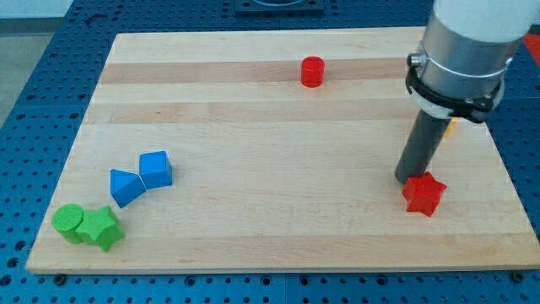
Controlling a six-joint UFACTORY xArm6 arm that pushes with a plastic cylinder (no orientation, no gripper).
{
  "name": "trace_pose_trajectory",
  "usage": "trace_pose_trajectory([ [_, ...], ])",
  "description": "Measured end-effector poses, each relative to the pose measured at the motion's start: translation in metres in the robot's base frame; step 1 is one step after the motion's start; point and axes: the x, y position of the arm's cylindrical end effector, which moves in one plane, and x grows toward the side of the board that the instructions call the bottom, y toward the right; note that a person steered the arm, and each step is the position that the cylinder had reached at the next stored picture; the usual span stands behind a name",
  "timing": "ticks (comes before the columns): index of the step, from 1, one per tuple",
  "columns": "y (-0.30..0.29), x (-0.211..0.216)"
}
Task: Move your arm near to the red circle
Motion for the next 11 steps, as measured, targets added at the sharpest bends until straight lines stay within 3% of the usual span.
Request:
trace_pose_trajectory([
  [3, -0.002, 0.004],
  [5, -0.061, -0.075],
  [7, -0.029, -0.147],
  [9, -0.050, -0.248],
  [11, -0.134, -0.242],
])
